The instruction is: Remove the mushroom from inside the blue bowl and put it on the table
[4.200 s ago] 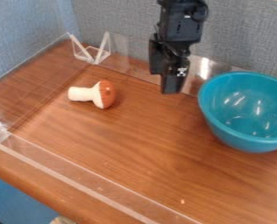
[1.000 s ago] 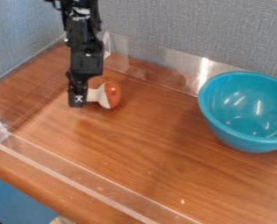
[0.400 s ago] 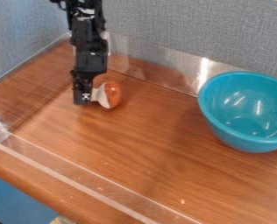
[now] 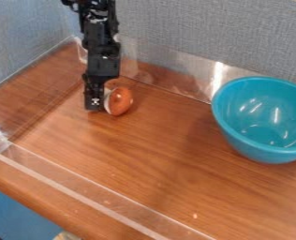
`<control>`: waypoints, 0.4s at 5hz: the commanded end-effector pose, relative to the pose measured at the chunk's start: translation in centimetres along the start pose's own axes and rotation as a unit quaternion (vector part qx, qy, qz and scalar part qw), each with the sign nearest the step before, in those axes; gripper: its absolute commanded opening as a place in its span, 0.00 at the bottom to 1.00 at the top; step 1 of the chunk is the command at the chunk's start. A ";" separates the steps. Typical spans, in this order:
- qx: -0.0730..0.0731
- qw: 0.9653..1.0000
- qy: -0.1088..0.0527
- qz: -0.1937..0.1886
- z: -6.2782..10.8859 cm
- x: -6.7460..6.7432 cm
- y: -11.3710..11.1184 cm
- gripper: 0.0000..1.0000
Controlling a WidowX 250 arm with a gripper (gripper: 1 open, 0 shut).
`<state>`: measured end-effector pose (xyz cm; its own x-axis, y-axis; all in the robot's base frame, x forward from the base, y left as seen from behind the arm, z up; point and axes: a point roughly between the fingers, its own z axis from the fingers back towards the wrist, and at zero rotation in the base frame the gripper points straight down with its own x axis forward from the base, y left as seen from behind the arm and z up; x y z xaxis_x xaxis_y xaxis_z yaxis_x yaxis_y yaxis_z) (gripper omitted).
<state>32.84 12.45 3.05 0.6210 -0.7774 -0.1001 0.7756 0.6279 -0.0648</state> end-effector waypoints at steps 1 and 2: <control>0.036 0.999 -0.012 -0.003 2.5 -0.5 0.4 1.00; 0.042 0.999 -0.013 -0.015 3.1 -0.4 -0.3 1.00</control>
<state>32.10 12.13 3.36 0.5966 -0.7968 -0.0957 0.7953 0.6030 -0.0621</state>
